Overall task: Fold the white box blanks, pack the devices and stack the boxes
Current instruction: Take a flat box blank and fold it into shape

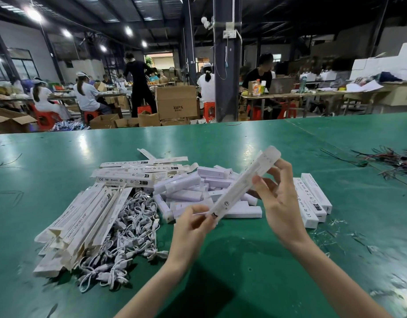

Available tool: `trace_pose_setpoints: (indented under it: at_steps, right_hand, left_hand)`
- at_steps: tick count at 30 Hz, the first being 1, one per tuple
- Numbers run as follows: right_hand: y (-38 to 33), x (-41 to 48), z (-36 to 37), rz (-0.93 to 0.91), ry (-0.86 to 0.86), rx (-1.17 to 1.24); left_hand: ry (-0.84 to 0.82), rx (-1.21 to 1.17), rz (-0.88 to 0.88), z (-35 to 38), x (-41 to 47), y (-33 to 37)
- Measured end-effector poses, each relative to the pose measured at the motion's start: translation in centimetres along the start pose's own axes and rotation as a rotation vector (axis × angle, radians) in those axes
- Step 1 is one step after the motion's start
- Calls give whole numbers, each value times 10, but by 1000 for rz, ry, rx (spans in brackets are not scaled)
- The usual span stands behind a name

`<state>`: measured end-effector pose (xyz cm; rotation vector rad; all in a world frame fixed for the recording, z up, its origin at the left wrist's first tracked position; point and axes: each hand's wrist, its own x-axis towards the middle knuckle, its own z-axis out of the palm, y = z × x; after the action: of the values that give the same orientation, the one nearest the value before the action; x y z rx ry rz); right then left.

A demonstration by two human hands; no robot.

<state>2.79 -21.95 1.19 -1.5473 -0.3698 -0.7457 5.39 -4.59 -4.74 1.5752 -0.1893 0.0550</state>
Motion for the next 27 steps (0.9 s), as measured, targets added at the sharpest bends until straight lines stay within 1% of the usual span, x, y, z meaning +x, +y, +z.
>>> trace_pose_setpoints:
  at_steps: [2, 3, 4, 5, 7, 9, 11, 13, 16, 19, 20, 22, 23, 24, 25, 26, 27]
  right_hand:
    - [-1, 0, -2, -63, -56, -53]
    - [-1, 0, -2, -90, -102, -102]
    - [-2, -1, -2, -126, -155, -154]
    - [-2, -4, -1, -180, -208, -210]
    - [-1, -10, 4, -324, -316, -324]
    - [3, -16, 10, -476, -420, -412]
    - [5, -20, 13, -559, -453, -484]
    - [6, -22, 14, -542, -451, -488]
    - [6, -23, 14, -454, -436, -436]
    - [8, -25, 15, -433, -408, -369]
    - [8, -26, 15, -428, -399, -361]
    - [10, -25, 15, -422, -368, -377]
    - [11, -24, 14, -433, -348, -396]
    - [11, -23, 14, -449, -331, -415]
    - [12, -24, 13, -459, -320, -429]
    - [12, -24, 14, -464, -316, -434]
    - [12, -25, 14, -471, -314, -431]
  left_hand:
    - [-22, 201, 79, 3, -4, -3]
    - [0, 318, 152, 4, -5, -4]
    - [37, 425, 264, 3, -7, -4]
    - [69, 480, 401, 1, -9, -1]
    - [95, 443, 668, -1, -11, 7]
    - [90, 407, 867, -2, -12, 14]
    - [89, 448, 1012, -4, -11, 16]
    - [105, 451, 1062, -6, -8, 16]
    - [124, 384, 1035, -9, -7, 13]
    - [82, 311, 1014, -8, -7, 14]
    - [83, 247, 962, -8, -6, 15]
    - [164, 131, 763, -12, 0, 18]
    - [213, 171, 656, -18, 6, 18]
    - [234, 322, 550, -26, 14, 17]
    - [206, 562, 447, -36, 22, 14]
    - [139, 822, 355, -46, 27, 10]
    - [60, 1026, 273, -53, 31, 6]
